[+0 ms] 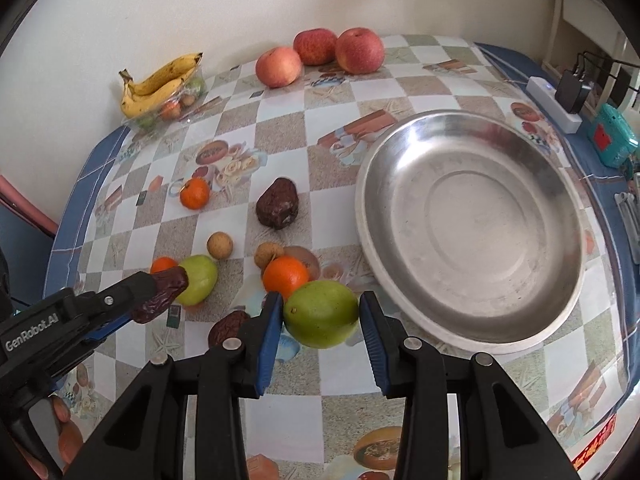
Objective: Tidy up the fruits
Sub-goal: 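Lift and carry the pear and the date over the steel bowl with both tools, then open the left tool to drop the date while the right tool lowers the pear into the bowl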
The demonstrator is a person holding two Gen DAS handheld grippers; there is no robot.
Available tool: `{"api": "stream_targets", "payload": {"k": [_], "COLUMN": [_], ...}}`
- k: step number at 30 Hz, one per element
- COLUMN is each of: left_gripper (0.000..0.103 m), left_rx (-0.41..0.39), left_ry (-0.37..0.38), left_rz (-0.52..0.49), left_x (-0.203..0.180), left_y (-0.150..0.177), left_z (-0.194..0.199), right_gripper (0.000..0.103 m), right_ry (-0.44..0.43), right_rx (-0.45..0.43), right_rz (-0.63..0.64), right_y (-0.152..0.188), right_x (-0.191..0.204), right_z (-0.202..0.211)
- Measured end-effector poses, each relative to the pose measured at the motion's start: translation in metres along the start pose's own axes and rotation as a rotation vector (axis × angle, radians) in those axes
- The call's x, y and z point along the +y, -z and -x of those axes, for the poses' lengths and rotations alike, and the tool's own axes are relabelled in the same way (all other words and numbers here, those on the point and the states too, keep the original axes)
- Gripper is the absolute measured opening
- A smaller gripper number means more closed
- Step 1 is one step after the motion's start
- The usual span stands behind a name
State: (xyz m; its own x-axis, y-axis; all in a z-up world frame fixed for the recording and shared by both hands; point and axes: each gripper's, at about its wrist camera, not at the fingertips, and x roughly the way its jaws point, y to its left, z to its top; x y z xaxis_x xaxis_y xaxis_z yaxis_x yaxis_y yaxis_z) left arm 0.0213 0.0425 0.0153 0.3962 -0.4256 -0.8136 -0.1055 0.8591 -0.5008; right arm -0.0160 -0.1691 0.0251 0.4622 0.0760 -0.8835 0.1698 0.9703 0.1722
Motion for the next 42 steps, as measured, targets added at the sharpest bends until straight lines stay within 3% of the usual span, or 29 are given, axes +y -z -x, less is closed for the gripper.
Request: {"api": "stream_targets", "payload": {"k": [11,16,20,31,42], "left_gripper": [0.037,0.037,0.037,0.037,0.037], "left_rx": [-0.004,0.005,0.008,0.017,0.028], "left_ry": [0.050,0.060,0.064,0.038,0.050], "left_rz": [-0.074,-0.134,-0.207,-0.429,-0.478], "left_x": [-0.027,-0.046,-0.069,-0.126,-0.147], "left_y": [0.005,0.012,0.018,0.037,0.039], "left_z": [-0.003,-0.008,-0.014,-0.048,-0.072], "right_gripper": [0.041,0.041,0.041,0.041,0.041], "right_ry": [0.012,0.070,0.123,0.140,0.162], "right_rx": [-0.033,-0.050,-0.070,-0.056,-0.030], "right_rz": [-0.080,-0.137,-0.184,-0.277,-0.309], "right_y": [-0.010,-0.014,-0.018,-0.020,-0.021], "right_x": [-0.025,-0.047,-0.067,-0.100,-0.114], "right_z": [0.009,0.014,0.018,0.014,0.007]}}
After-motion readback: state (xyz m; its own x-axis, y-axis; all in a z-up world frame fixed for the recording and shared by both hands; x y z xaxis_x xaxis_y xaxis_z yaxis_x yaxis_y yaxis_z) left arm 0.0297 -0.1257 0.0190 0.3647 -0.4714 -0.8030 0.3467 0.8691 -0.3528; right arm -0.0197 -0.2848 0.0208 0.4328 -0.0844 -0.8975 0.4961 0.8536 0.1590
